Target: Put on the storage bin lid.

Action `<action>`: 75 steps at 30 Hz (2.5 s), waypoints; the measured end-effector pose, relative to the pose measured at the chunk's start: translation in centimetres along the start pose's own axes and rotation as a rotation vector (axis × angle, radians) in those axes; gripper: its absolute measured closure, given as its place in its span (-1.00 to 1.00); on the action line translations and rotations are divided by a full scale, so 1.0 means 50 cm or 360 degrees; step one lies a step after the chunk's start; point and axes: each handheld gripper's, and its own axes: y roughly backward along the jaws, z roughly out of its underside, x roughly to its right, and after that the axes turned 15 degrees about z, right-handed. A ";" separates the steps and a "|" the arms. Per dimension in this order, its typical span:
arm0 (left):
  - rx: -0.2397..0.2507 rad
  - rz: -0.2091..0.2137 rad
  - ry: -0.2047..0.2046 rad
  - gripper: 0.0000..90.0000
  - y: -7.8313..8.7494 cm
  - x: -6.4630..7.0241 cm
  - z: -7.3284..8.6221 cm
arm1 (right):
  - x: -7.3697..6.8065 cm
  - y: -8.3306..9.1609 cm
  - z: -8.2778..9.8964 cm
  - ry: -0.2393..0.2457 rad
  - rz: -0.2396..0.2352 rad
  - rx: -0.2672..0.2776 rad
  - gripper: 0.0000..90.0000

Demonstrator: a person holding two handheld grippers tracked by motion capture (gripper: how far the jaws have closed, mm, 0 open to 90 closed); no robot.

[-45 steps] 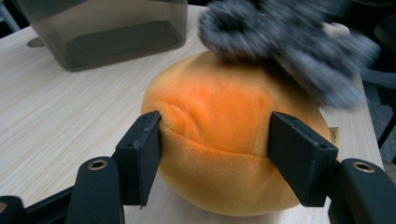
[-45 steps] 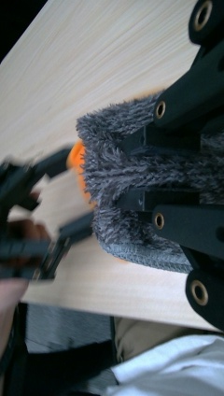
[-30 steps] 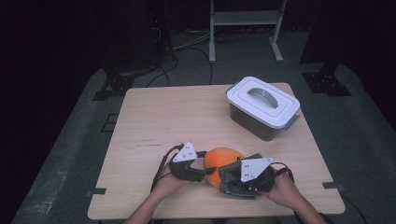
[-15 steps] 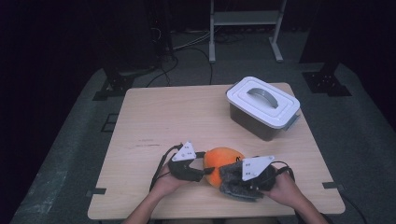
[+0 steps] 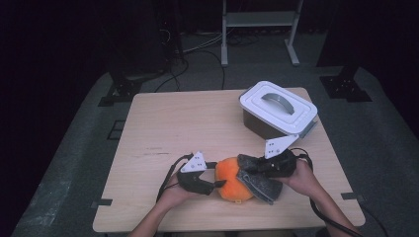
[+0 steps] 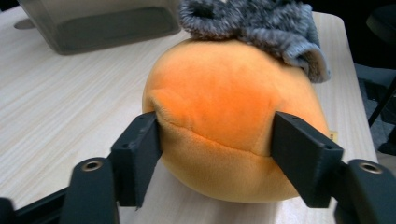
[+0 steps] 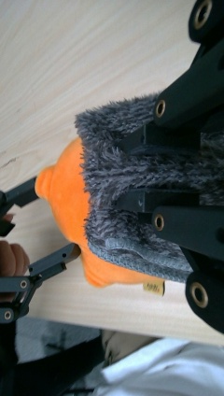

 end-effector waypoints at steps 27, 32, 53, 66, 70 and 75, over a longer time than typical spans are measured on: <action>-0.0036 0.0139 -0.0118 -0.19 -0.012 0.030 -0.017 | -0.019 0.023 0.035 -0.0097 -0.0086 0.0174 0.69; -0.0015 0.0175 -0.0013 -0.49 -0.017 0.022 -0.016 | -0.022 0.037 0.071 -0.0151 -0.0106 0.0172 0.69; -0.0095 0.0181 -0.0510 -0.03 -0.003 0.011 -0.043 | -0.001 0.053 0.007 -0.0121 -0.0111 0.0292 0.69; -0.0069 0.0290 -0.0079 -0.52 0.002 -0.007 -0.038 | -0.049 -0.003 0.018 -0.0107 -0.0147 0.0224 0.69; -0.0108 0.0255 -0.0187 -0.04 0.000 0.005 -0.039 | -0.058 0.006 0.017 -0.0054 -0.0116 0.0199 0.69; -0.0108 0.0176 -0.0316 0.16 0.001 0.005 -0.050 | -0.038 0.020 0.024 -0.0105 -0.0108 0.0212 0.69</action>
